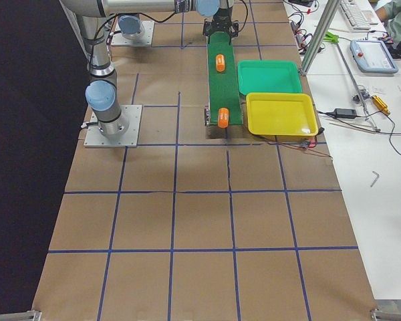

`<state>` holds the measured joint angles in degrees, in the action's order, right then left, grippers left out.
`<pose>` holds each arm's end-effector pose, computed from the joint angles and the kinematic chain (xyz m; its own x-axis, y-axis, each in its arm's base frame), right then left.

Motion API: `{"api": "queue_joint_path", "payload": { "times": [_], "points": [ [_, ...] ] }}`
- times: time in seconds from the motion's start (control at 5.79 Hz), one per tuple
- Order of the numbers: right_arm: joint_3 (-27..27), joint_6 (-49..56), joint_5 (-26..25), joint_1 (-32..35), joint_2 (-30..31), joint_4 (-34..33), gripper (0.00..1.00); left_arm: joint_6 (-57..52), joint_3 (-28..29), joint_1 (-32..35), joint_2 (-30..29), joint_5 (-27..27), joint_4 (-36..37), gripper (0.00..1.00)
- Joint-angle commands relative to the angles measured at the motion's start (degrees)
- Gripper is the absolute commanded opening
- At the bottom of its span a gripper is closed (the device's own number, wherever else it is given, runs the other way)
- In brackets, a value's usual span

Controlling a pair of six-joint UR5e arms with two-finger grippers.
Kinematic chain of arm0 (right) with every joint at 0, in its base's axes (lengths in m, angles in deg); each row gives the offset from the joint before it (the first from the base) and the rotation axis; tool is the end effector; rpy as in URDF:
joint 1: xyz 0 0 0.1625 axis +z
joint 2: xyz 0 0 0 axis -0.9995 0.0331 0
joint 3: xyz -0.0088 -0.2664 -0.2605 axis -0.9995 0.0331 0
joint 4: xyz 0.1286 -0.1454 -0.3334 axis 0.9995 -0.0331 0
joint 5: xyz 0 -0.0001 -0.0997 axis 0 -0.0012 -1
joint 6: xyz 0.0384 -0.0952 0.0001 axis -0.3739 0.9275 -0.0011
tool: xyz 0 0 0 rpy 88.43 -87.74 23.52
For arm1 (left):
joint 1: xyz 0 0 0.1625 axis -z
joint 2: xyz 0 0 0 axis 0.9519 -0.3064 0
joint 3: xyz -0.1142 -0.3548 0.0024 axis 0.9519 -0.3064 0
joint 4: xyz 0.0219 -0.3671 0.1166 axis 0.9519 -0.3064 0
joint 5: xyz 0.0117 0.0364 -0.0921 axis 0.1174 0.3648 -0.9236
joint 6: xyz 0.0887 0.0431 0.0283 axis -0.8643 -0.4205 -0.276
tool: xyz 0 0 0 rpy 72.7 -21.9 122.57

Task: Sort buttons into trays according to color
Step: 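Grasp a yellow-capped button and set it on the conveyor with left gripper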

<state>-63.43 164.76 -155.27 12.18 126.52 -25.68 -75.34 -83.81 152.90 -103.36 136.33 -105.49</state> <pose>0.2237 -0.4772 0.4020 -0.0475 -0.9986 -0.0232 -0.9988 0.0477 -0.0103 -0.0485 -0.5281 0.2633 -0.2948 0.9555 0.0015 0.9555 0.2948 0.0049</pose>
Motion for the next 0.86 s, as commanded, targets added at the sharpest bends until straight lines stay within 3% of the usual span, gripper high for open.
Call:
{"api": "queue_joint_path", "payload": {
  "times": [0.0, 0.17, 0.35, 0.69],
  "points": [
    [-0.1, 0.0, 0.0, 0.0, 0.0, 0.0, 1.0, -4.5, -3.3, 3.5, -1.2, -0.1, 0.1, 0.16],
    [-0.1, 0.0, 0.0, 0.0, 0.0, 0.0, 1.0, -4.4, -4.1, 3.6, -1.6, -0.3, 1.0, 0.66],
    [-0.1, 0.0, 0.0, 0.0, 0.0, 0.0, 1.0, -3.0, -3.7, 3.5, -1.4, -1.8, 1.1, 0.93],
    [-0.1, 0.0, 0.1, 0.1, 0.0, 0.0, 1.0, -0.5, -2.4, -6.0, -0.9, -1.8, 2.3, 0.96]
  ]
}}
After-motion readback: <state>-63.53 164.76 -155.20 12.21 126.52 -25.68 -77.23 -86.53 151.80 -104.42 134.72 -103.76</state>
